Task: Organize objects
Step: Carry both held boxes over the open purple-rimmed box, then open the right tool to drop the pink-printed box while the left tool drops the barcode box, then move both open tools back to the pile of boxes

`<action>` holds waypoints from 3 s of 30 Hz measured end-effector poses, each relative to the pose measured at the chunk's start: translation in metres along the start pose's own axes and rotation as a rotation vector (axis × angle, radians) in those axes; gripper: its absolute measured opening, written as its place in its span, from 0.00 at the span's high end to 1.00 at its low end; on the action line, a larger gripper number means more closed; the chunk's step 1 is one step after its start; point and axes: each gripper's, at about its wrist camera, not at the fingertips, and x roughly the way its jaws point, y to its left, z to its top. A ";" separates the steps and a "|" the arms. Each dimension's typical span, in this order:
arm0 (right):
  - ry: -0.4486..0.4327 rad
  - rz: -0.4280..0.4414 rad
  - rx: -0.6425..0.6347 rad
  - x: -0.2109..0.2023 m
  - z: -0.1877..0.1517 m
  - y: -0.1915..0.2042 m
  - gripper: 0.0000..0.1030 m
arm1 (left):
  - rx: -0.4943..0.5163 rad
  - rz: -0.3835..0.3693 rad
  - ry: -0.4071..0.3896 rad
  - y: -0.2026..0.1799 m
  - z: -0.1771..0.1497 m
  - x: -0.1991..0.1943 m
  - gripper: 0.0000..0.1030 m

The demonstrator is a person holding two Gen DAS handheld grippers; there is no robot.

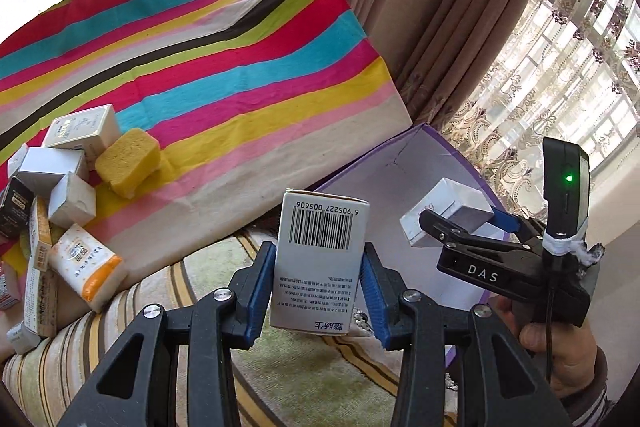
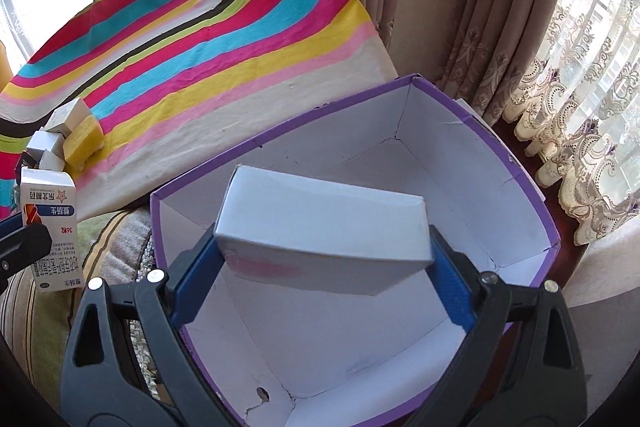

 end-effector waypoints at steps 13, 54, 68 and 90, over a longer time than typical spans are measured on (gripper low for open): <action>-0.047 -0.020 0.068 -0.009 0.004 -0.025 0.04 | 0.024 -0.110 0.001 -0.016 0.004 0.010 0.48; -0.051 0.195 -0.245 -0.054 0.007 0.091 0.04 | -0.295 0.106 -0.130 0.139 -0.056 -0.089 0.43; -0.015 0.277 -0.368 -0.055 0.007 0.144 0.04 | -0.468 0.219 -0.110 0.212 -0.100 -0.120 0.42; 0.131 0.364 -0.637 -0.018 0.003 0.264 0.04 | -0.521 0.300 0.096 0.273 -0.104 -0.082 0.42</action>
